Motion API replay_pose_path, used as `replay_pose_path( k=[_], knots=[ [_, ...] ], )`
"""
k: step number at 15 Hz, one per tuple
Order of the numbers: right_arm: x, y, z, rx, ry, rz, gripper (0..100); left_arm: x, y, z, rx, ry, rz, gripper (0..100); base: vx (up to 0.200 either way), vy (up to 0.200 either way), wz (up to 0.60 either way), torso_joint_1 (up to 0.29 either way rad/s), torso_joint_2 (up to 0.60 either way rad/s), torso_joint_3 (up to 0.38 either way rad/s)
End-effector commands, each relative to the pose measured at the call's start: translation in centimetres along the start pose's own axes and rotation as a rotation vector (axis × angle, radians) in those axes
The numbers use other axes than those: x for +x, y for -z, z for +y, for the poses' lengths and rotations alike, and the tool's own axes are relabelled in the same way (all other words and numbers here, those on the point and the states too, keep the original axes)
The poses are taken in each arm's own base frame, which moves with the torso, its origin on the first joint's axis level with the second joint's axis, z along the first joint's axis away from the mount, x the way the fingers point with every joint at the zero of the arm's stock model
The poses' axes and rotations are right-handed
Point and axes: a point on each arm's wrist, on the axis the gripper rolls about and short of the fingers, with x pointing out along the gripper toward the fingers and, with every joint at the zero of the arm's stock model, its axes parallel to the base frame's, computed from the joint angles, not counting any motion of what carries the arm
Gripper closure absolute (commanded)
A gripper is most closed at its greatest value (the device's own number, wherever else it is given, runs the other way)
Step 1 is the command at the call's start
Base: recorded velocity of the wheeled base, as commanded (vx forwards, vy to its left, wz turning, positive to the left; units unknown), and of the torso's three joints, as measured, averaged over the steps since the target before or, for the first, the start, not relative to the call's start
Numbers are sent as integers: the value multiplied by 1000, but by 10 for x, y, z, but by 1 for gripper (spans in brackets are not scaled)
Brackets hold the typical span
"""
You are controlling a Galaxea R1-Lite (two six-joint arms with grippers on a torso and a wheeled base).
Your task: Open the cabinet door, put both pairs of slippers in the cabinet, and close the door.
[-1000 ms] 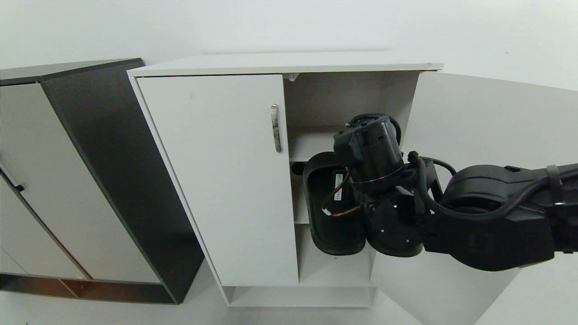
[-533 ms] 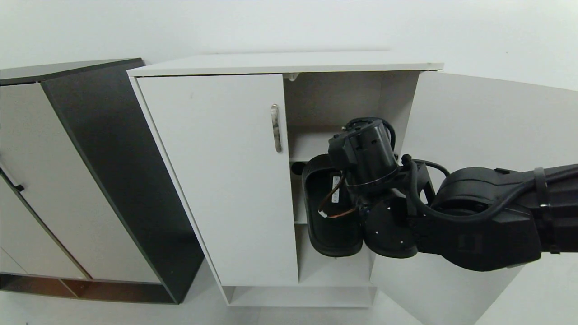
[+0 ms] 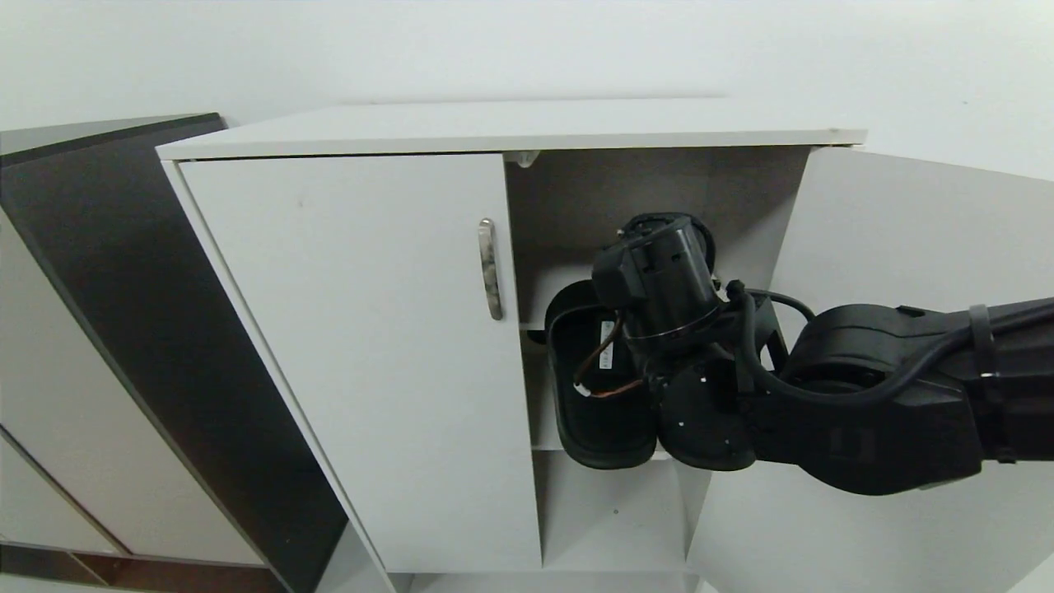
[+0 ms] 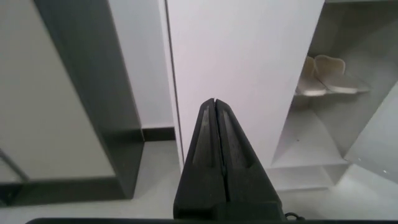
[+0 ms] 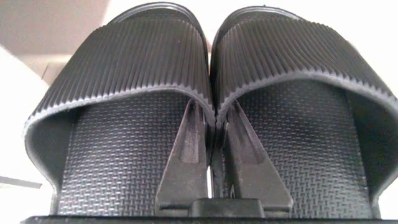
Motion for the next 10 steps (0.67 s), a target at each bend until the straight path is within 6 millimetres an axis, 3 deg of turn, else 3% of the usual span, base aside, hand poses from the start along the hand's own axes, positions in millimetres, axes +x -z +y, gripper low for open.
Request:
replay_pose_path(
  k=[1,4,10],
  knots=[
    [1,1,0,-3,2,2,100,0,0,0,0,-2,3,100,200,0,0,-2,2,-2],
    [1,3,-1,-3,3,5,100,0,0,0,0,-1,0,100,200,0,0,1,1,1],
    [6,7,-1,-14,15,13,100,0,0,0,-2,-1,0,100,0,0,0,0,0,0]
  ],
)
